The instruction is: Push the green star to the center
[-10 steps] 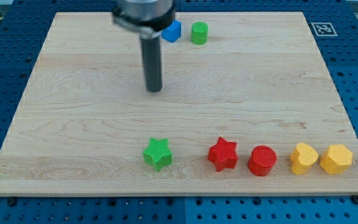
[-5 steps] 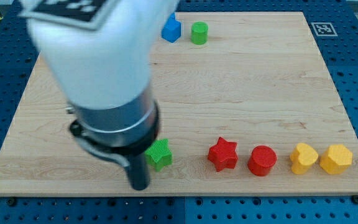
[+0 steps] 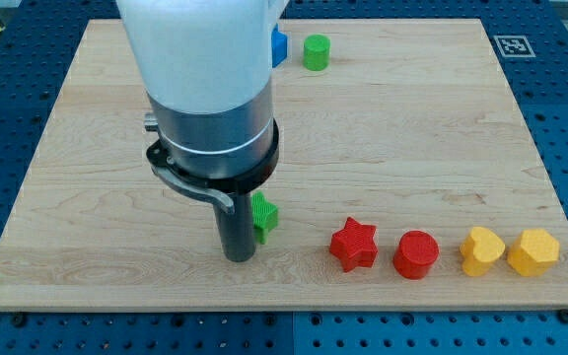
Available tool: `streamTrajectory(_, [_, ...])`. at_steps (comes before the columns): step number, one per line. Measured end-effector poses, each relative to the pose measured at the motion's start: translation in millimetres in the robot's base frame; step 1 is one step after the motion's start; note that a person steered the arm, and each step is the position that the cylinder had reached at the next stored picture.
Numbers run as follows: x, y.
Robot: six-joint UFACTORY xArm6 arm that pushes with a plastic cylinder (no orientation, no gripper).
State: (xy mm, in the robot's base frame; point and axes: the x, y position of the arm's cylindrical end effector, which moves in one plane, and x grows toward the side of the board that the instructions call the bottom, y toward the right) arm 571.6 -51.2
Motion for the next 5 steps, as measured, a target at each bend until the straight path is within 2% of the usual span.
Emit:
streamTrajectory(3, [-25, 28])
streamTrajectory(5, [-67, 38])
